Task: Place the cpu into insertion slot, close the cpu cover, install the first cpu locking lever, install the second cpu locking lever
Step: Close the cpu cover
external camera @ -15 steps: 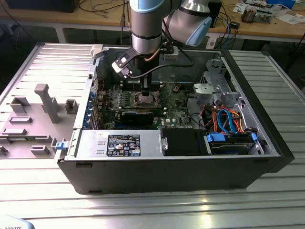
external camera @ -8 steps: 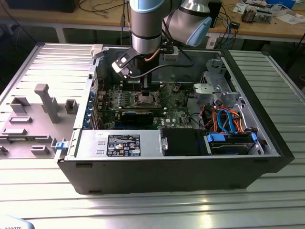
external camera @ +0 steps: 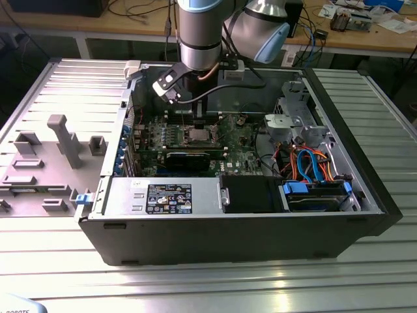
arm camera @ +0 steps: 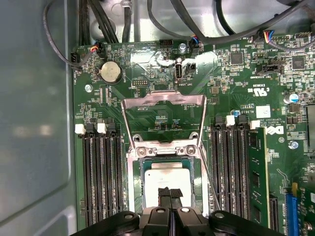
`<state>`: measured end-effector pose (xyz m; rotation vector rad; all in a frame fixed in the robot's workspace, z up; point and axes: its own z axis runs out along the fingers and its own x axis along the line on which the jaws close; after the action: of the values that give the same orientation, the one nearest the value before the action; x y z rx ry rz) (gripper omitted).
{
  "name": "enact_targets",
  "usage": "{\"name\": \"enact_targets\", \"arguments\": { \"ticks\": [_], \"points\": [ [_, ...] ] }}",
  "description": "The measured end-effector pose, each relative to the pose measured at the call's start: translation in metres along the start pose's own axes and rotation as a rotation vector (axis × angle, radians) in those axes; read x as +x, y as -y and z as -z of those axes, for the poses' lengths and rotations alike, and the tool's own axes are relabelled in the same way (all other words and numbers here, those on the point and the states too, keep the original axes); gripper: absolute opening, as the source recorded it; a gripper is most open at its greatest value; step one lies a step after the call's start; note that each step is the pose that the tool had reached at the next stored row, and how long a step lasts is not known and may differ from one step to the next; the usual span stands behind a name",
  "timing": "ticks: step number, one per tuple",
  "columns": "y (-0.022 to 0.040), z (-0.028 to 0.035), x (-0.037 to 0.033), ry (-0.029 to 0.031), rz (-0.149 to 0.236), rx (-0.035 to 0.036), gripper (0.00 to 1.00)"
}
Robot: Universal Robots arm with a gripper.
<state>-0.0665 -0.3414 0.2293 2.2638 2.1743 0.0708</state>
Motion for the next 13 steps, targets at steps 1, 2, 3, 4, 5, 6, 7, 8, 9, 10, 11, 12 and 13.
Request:
{"name": "enact_targets", "arguments": {
  "ticks": [1,2,3,4,5,6,7,8,9,10,11,12,13],
  "points": [
    [0.0,0.0,0.0,0.0,0.0,0.0,0.11],
    [0.0,0.0,0.0,-0.0001,0.0,0.0,0.11],
    [0.0,0.0,0.0,-0.0001,0.0,0.0,0.11],
    [0.0,0.0001,0.0,0.0,0.0,0.0,0.11],
    [-0.0002,0.0001,0.0,0.0001,0.0,0.0003,0.11],
    [-0.0012,0.0002,0.0,0.0003,0.0,0.0022,0.11],
    [-0.0033,0.0001,0.0001,0.0006,0.0,0.0089,0.11],
    [-0.0043,-0.0001,0.0001,0.0005,0.0,0.0122,0.11],
    [-0.0043,-0.0001,0.0001,0.0005,0.0,0.0128,0.11],
    [-0.0043,0.0,0.0001,0.0007,-0.001,0.0131,0.11],
    [-0.0043,0.0,0.0001,0.0007,-0.001,0.0133,0.11],
    [-0.0043,0.0,0.0001,0.0007,0.0,0.0133,0.11],
    [-0.0043,0.0,0.0001,0.0007,0.0,0.0134,0.11]
  ]
}}
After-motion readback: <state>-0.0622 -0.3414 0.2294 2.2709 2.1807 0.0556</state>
